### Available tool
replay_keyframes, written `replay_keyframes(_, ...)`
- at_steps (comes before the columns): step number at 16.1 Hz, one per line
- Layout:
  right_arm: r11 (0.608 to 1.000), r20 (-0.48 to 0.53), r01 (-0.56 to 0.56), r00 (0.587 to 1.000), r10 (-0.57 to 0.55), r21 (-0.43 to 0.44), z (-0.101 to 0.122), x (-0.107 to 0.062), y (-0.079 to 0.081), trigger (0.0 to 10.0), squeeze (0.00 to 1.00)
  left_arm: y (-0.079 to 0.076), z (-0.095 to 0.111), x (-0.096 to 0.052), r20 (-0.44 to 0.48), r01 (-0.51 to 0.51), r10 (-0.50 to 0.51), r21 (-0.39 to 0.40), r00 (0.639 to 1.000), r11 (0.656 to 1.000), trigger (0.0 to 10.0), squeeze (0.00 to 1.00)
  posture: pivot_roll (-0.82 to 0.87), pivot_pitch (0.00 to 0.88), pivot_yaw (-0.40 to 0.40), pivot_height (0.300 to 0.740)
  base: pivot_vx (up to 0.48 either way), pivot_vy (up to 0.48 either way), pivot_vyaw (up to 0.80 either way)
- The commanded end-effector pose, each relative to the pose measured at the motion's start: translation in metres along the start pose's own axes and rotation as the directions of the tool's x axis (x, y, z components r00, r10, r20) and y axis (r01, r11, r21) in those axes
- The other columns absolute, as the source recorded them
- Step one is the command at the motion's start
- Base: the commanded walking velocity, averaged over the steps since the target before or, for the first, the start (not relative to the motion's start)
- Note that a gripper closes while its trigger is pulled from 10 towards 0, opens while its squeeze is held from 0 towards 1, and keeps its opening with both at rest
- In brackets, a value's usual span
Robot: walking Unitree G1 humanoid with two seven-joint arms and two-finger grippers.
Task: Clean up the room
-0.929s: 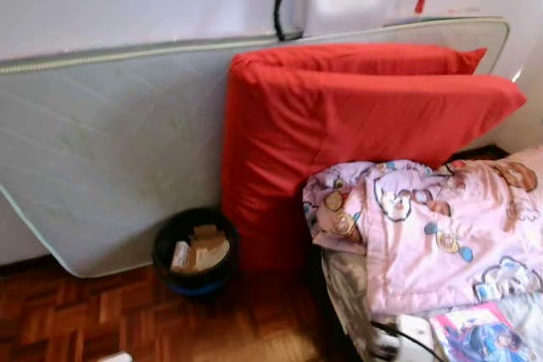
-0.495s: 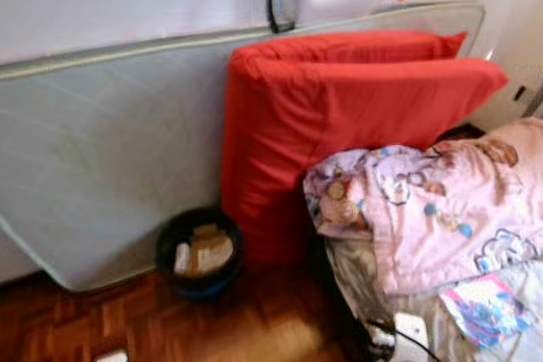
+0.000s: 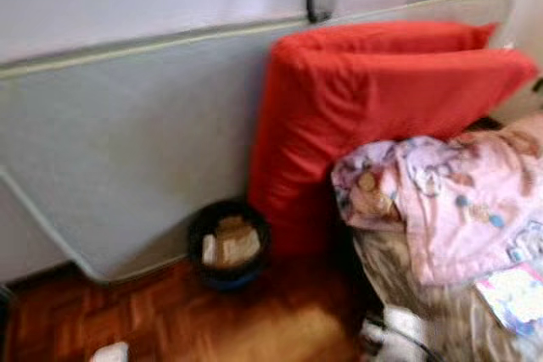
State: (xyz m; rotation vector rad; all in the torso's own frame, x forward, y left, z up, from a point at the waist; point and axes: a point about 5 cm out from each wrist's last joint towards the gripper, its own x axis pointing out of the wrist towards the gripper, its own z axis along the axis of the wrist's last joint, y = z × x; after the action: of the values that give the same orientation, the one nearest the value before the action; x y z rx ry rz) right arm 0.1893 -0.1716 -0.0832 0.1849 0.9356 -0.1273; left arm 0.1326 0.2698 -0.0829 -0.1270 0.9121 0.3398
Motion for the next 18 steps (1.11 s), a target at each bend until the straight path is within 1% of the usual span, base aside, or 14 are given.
replay_keyframes(1, 0.999, -0.001, 0.041, 0.999, -0.041, 0.002, 0.0000, -0.0014, -0.0141, 10.0, 0.00, -0.0057, -0.0010, 0.0008, -0.007, 0.014, -0.014, -0.005, 1.000, 1.000, 10.0, 0.00, 0.13, 0.000, 0.000, 0.740, 0.000, 0.461, 0.00)
replay_keyframes(11, 0.999, 0.004, 0.038, 0.999, -0.038, 0.017, 0.0000, -0.0012, -0.0122, 10.0, 0.00, -0.0017, 0.0028, 0.0011, 0.001, 0.007, -0.007, -0.002, 1.000, 1.000, 10.0, 0.00, 0.13, 0.000, 0.004, 0.740, 0.000, 0.438, 0.00)
replay_keyframes(16, 0.999, 0.006, 0.038, 0.999, -0.038, 0.015, 0.0007, -0.0012, -0.0125, 10.0, 0.00, -0.0020, 0.0034, 0.0010, 0.013, 0.013, -0.013, -0.018, 1.000, 1.000, 10.0, 0.00, 0.13, 0.000, 0.000, 0.740, 0.000, 0.000, 0.00)
replay_keyframes(18, 0.999, 0.008, 0.037, 0.999, -0.037, 0.013, 0.0012, -0.0011, -0.0127, 10.0, 0.00, -0.0016, 0.0014, 0.0006, 0.005, 0.012, -0.012, -0.023, 1.000, 1.000, 10.0, 0.00, 0.13, 0.000, -0.003, 0.740, 0.000, 0.000, 0.00)
